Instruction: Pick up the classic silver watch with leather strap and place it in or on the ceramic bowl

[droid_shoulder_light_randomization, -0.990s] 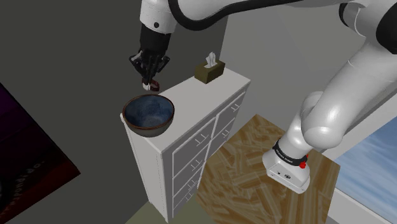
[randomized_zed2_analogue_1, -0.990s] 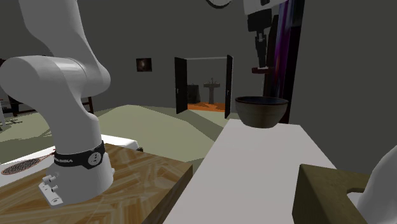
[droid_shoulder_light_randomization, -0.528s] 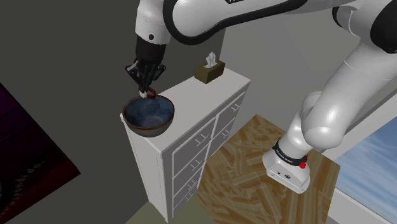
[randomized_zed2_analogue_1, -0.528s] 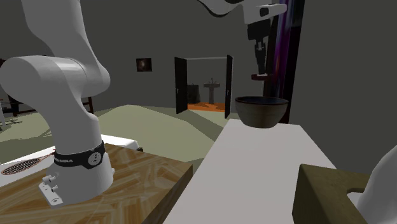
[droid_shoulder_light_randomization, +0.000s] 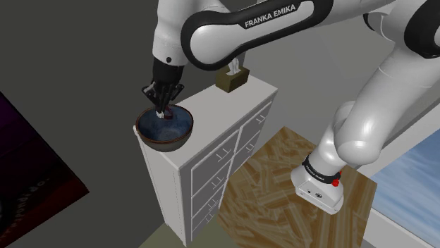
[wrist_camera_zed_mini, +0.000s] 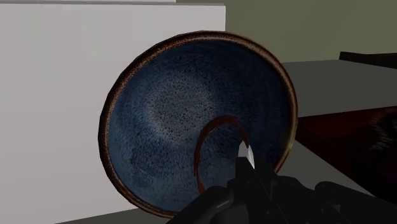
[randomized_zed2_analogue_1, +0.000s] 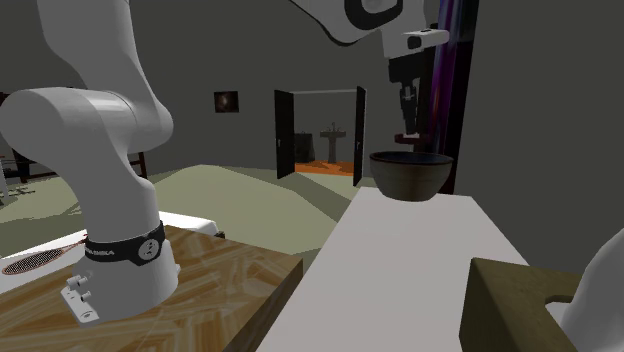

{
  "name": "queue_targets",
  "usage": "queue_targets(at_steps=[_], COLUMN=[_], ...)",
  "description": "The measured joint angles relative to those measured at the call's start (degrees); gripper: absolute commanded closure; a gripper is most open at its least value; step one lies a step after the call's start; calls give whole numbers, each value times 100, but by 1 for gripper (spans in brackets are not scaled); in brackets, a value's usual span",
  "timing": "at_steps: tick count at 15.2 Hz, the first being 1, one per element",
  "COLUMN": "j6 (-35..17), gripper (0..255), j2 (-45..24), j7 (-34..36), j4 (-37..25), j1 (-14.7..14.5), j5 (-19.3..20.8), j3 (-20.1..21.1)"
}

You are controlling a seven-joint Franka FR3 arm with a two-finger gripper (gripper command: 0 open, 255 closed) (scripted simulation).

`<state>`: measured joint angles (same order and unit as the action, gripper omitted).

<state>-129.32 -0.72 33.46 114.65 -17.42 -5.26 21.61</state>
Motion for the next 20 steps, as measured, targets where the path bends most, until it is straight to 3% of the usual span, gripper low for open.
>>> queue_targets(at_steps=[10,11,17,20], j6=[-388,-389,-390,-43], gripper=[255,0,0,0], j2=[-138,-138,-138,134], j7=[15,15,15,-82], j4=[255,256,256,165], j1=[-15,-15,-15,26], j5=[44,44,44,-77], j3=[11,11,11,-19])
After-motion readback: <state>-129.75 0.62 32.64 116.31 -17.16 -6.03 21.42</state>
